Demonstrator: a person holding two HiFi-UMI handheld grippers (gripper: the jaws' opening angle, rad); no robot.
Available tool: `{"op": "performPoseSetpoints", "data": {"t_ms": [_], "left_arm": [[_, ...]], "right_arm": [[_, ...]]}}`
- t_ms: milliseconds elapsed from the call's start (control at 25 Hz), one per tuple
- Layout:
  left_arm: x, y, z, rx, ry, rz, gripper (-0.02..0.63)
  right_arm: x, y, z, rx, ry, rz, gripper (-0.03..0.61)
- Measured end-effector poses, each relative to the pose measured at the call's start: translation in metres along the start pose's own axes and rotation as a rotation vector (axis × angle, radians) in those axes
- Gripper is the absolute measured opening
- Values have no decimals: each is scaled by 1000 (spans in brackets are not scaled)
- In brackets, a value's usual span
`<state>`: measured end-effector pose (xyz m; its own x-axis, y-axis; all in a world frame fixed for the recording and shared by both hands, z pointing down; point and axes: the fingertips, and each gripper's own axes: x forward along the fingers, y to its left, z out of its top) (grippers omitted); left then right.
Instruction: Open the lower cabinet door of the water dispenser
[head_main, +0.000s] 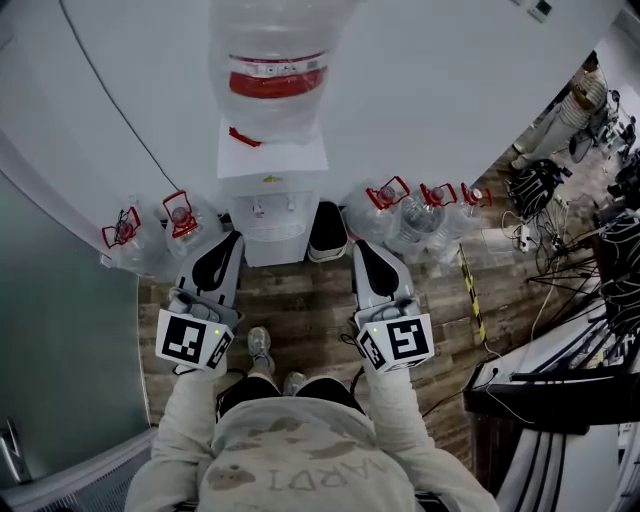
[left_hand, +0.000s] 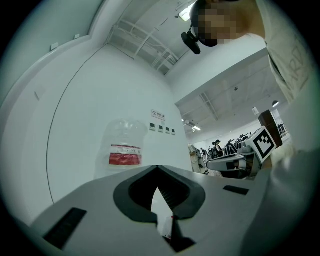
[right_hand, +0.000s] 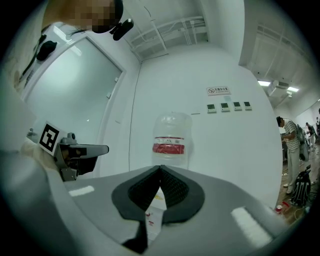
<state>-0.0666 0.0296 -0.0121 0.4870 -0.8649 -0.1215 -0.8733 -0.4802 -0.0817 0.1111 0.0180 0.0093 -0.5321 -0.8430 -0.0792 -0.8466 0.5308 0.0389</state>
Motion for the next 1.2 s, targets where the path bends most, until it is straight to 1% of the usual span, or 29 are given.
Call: {"op": "performPoseSetpoints", "data": {"t_ms": [520, 840, 1000, 1200], "left_arm": [[66, 63, -19, -12, 14, -46, 2], [101, 90, -29, -27, 26, -87, 2], [113, 100, -40, -36, 41, -108, 2], [120, 113, -64, -61, 74, -121, 2]], "right_arm": [[82, -25, -10, -3, 19, -47, 9], [119, -39, -16, 6, 33, -82, 9], [133, -43, -28, 15, 57, -94, 9], [150, -44, -52, 37, 98, -105, 9]]}}
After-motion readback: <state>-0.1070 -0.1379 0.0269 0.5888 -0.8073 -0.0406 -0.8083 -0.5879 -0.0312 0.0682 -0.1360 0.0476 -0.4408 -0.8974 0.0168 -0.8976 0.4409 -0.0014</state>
